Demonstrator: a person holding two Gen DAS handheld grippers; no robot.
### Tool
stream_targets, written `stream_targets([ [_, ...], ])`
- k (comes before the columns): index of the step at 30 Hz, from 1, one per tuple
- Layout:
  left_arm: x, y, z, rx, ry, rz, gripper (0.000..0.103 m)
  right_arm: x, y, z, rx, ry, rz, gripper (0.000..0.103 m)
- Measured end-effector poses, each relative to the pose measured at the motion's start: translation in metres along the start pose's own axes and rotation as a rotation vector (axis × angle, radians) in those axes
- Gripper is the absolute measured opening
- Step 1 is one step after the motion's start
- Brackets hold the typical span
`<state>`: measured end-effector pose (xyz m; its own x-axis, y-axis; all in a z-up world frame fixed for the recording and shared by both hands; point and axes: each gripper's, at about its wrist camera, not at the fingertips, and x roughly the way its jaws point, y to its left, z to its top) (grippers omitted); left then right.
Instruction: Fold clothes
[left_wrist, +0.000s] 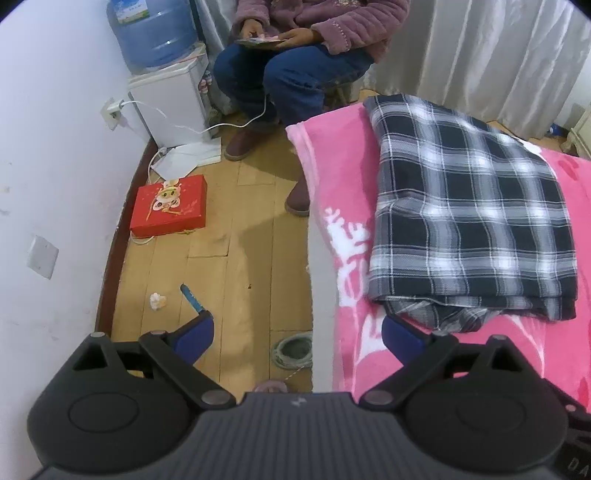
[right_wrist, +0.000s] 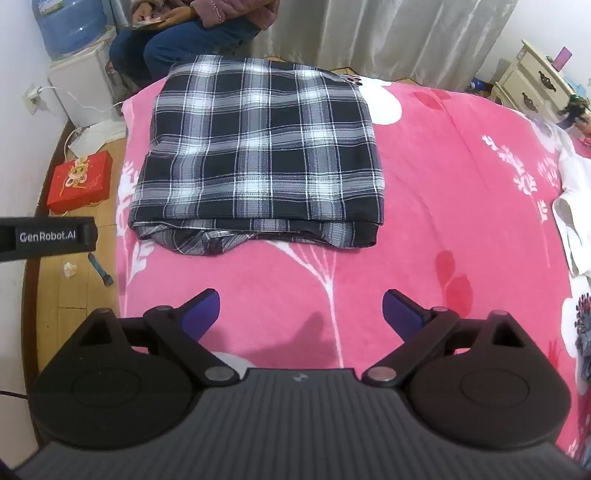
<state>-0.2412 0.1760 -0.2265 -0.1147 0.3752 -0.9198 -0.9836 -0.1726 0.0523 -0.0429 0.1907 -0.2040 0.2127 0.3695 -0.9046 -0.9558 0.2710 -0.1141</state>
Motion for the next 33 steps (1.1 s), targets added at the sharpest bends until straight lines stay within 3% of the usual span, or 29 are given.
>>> stream_targets([
  [33, -0.0042, -0.0048, 0.0046, -0.035, 0.011, 0.012, 0.098, 0.0061, 0.0014, 0.0086, -0.007, -0.014, -0.005, 0.095],
])
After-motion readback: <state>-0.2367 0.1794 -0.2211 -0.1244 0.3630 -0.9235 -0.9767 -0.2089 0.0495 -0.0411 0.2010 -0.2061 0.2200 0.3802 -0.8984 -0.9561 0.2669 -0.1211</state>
